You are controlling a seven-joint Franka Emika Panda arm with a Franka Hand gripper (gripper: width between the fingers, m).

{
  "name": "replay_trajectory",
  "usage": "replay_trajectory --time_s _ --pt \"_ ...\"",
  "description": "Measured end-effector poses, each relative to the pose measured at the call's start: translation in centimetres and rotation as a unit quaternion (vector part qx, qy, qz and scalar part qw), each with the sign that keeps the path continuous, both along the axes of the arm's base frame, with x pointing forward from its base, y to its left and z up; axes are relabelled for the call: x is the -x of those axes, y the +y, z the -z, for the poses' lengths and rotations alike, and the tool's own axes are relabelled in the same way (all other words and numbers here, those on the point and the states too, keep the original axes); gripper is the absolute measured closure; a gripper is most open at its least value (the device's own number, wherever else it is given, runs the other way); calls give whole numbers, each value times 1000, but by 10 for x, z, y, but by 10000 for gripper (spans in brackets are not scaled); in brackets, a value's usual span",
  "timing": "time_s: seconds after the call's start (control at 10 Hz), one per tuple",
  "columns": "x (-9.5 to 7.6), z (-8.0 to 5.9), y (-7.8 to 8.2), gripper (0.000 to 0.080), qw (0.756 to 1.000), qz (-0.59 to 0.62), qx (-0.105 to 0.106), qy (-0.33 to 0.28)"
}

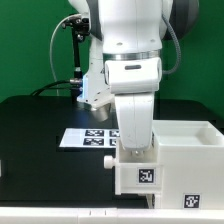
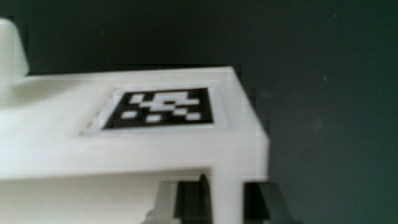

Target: Assemble drawer

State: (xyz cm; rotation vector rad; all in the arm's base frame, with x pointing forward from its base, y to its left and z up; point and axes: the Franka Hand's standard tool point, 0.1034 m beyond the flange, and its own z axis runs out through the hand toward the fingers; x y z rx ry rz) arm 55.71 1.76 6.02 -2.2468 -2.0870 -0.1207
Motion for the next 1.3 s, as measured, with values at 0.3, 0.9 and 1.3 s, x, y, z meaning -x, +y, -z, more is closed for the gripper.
replay_trajectory --time_s 0.3,0.9,1.3 --pt "0 -2 -1 549 1000 4 2 3" --pt "-18 -42 -37 166 1000 -3 19 5" --pt "-20 -42 -77 151 1000 1 22 7"
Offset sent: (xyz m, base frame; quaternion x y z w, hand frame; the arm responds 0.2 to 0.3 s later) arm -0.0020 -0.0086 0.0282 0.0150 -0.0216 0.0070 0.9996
